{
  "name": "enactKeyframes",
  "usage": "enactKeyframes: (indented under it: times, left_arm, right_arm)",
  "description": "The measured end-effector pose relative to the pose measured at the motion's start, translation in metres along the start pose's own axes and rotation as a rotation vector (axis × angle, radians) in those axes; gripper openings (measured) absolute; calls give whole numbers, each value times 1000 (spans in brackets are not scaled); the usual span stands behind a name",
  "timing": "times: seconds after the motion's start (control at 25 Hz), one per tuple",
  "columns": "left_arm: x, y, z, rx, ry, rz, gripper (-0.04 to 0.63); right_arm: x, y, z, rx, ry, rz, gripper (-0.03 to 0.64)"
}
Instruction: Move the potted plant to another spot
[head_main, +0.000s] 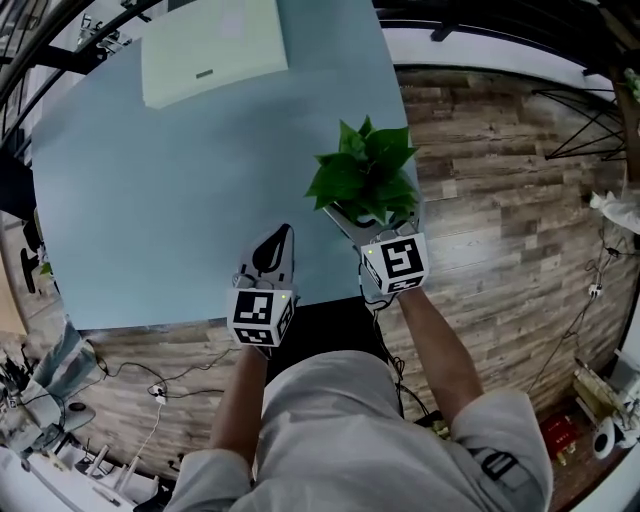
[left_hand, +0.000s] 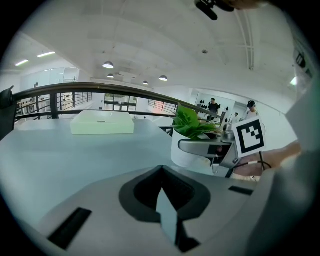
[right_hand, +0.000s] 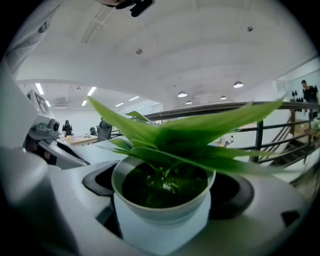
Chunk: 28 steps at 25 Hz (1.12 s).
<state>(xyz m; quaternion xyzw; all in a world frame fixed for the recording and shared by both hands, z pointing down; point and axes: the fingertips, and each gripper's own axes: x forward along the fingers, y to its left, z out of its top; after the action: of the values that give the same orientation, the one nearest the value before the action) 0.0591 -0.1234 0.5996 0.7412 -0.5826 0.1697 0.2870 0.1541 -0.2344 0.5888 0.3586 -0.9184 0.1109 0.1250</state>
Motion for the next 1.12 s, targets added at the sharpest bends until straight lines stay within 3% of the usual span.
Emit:
enactKeyframes:
  times: [0.72,1.12]
  left_arm:
    - [-32,-19,114,43,-201,-8,12]
    - [-44,-44,155,87,-258,-18,12]
  right_arm:
    - [-39,1,137,-67,-168,27,545]
    - [-77,-8,174,-72,-206,46,545]
